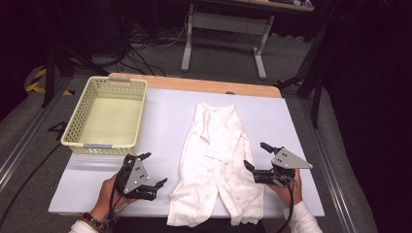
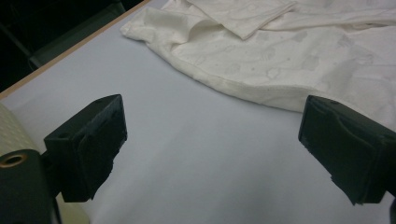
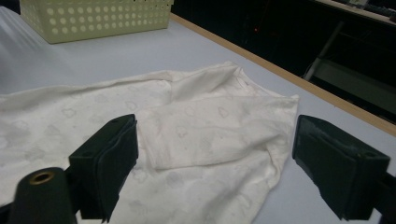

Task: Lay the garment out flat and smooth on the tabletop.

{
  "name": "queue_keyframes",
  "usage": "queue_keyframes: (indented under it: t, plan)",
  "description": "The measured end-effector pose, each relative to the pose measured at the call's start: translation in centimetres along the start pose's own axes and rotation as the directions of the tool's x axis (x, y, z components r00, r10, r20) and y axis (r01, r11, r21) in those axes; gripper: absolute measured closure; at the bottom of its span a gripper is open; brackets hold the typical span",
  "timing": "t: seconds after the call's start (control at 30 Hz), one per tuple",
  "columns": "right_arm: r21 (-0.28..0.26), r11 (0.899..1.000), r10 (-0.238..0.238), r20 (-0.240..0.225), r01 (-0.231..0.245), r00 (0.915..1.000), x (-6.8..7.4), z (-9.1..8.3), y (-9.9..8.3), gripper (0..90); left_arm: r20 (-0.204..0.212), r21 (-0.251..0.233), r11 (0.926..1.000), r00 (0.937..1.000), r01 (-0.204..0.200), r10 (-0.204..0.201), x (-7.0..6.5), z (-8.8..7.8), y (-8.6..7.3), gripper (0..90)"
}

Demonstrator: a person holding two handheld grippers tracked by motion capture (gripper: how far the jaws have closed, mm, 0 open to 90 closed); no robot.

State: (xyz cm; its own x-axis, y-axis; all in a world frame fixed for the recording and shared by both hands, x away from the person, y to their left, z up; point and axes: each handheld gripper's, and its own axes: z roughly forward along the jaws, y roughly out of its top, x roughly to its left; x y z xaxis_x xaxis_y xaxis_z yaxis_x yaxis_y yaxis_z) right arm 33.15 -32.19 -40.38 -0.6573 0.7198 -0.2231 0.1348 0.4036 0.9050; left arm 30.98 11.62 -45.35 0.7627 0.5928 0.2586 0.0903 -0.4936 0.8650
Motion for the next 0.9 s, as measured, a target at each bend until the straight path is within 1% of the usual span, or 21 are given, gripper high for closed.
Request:
queue_keyframes:
  t: [0.1, 0.13, 0.23, 0.3, 0.37, 0.4, 0.47, 0.5, 0.63, 0.77, 0.9]
  plan:
    - [-0.004, 1.000, 0.004, 0.010, -0.004, 0.9999, -0.2, -0.5, -0.4, 11.5, 0.002, 0.002, 1.0000, 1.0000, 0.000, 0.000, 0.0, 0.0, 0.0, 8.8]
    - [0.001, 1.000, 0.011, 0.017, -0.011, 0.9998, -0.2, -0.7, -0.6, 8.4, 0.002, 0.002, 1.0000, 1.0000, 0.002, -0.002, 0.0, 0.0, 0.0, 8.8]
    - [0.032, 0.999, 0.017, 0.045, -0.019, 0.9988, -0.3, -1.1, -1.3, 5.3, 0.006, -0.001, 1.0000, 0.9999, 0.009, -0.009, 0.1, 0.0, -0.1, 8.8]
    - [0.025, 0.999, 0.027, 0.043, -0.028, 0.9987, -0.5, -1.6, -1.9, 5.0, 0.008, -0.001, 0.9999, 0.9999, 0.011, -0.011, 0.1, 0.1, -0.1, 8.8]
    - [0.025, 0.999, 0.038, 0.051, -0.040, 0.9980, -0.6, -1.9, -2.4, 4.7, 0.007, 0.001, 0.9999, 0.9999, 0.015, -0.015, 0.1, 0.1, -0.1, 8.8]
    - [0.030, 0.998, 0.045, 0.050, -0.047, 0.9977, -0.8, -2.1, -2.6, 4.7, 0.008, -0.001, 0.9999, 0.9998, 0.016, -0.016, 0.2, 0.1, -0.1, 8.8]
    - [0.044, 0.997, 0.063, 0.065, -0.066, 0.9959, -1.0, -2.5, -3.3, 4.7, 0.010, 0.001, 0.9999, 0.9998, 0.015, -0.015, 0.1, 0.2, -0.1, 8.8]
    - [0.046, 0.996, 0.075, 0.063, -0.078, 0.9952, -1.1, -2.7, -3.7, 4.7, 0.010, 0.001, 0.9999, 0.9998, 0.015, -0.015, 0.1, 0.2, -0.1, 8.8]
    - [0.067, 0.993, 0.089, 0.073, -0.094, 0.9934, -1.3, -3.1, -4.6, 4.8, 0.010, 0.002, 0.9999, 0.9998, 0.016, -0.016, 0.1, 0.2, -0.1, 8.8]
    - [0.069, 0.993, 0.087, 0.078, -0.093, 0.9931, -1.4, -3.2, -4.8, 5.0, 0.010, 0.001, 0.9999, 0.9999, 0.014, -0.014, 0.1, 0.1, -0.1, 8.8]
    - [0.067, 0.994, 0.083, 0.072, -0.088, 0.9939, -1.3, -3.1, -4.7, 5.2, 0.013, 0.000, 0.9999, 0.9998, 0.013, -0.013, 0.1, 0.2, -0.1, 8.8]
